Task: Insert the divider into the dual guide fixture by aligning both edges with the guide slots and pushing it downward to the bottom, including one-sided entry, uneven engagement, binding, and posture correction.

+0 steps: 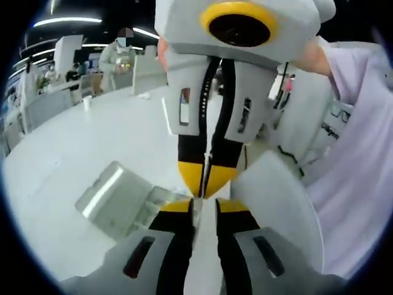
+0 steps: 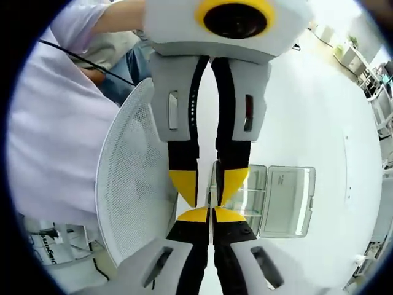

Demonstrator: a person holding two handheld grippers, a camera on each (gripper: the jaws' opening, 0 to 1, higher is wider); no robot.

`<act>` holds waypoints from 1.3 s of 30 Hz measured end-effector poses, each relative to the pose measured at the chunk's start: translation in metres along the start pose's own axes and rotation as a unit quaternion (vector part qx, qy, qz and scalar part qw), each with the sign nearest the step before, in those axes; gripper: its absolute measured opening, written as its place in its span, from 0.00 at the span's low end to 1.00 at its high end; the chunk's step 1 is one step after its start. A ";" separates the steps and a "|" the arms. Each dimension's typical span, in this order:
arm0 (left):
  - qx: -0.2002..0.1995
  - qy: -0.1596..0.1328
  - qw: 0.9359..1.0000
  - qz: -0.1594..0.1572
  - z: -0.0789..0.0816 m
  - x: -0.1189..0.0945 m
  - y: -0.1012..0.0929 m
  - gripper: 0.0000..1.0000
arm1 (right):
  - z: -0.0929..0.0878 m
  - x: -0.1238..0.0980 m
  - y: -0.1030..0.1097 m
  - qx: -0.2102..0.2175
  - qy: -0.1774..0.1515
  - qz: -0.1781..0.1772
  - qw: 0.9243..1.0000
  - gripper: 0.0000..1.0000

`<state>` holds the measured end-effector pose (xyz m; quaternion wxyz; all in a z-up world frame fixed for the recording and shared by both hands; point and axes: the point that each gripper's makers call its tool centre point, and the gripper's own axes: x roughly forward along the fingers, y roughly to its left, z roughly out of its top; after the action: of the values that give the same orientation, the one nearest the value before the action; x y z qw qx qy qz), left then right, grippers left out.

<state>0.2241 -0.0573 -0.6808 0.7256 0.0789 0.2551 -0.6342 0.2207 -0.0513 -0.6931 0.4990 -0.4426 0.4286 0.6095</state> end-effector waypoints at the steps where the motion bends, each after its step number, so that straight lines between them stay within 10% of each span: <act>1: -0.002 -0.003 1.000 0.002 0.000 -0.001 0.001 0.14 | 0.000 0.000 0.000 0.000 -0.001 -0.001 1.000 0.00; 16: -0.054 -0.089 0.991 0.079 -0.005 -0.053 0.016 0.31 | 0.006 -0.007 -0.009 0.017 -0.019 -0.015 1.000 0.00; 39: -0.080 -0.129 0.980 0.129 -0.024 -0.120 0.001 0.53 | -0.016 0.027 -0.031 0.074 -0.016 -0.035 0.996 0.00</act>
<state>0.2106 0.0586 -0.6449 0.8322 -0.0297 0.1972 -0.5175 0.2505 -0.0564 -0.7254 0.5581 -0.4093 0.4492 0.5650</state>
